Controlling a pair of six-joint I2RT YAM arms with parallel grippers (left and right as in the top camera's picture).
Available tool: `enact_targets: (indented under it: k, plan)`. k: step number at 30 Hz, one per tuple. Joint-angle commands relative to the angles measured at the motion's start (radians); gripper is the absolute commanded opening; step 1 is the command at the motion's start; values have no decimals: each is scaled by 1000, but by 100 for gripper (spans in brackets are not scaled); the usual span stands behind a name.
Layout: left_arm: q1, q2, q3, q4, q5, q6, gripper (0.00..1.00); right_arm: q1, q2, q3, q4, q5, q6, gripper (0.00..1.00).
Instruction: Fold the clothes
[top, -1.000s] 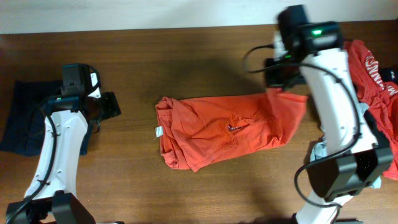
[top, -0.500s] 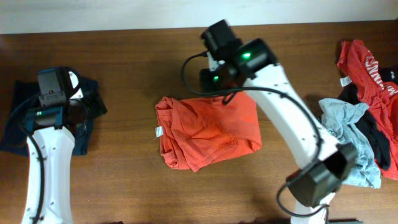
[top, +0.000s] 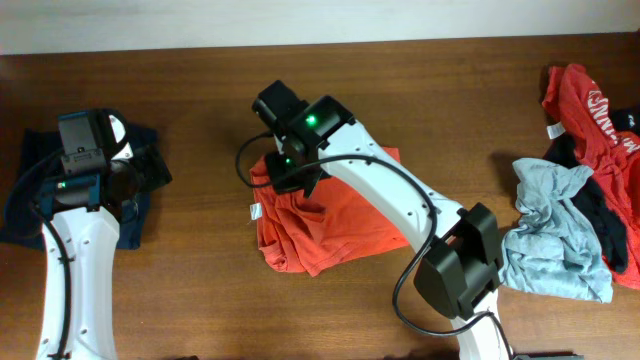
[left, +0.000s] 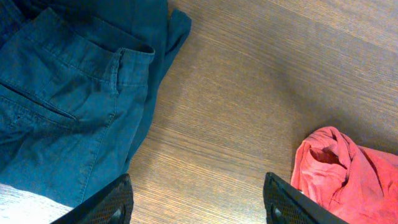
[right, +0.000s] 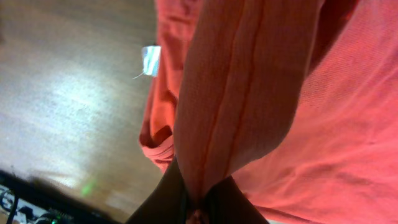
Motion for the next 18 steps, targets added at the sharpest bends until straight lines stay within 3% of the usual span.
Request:
enact_targets:
  k: [1,9,10,15,18]
  plan:
    - [3,-13,3,-4,0,6,67,24,0,18,3,-55,8,4]
    - [3,-13,3,-5,0,6,67,43,1,18,3,-58,6,5]
    - [3,-13,3,-5,0,6,67,45,1,18,3,-58,6,8]
    - [3,-13,3,-3,0,6,67,65,1,18,13,-104,-50,46]
    - [3,-13,3,-4,0,6,67,71,0,18,35,-157,-138,51]
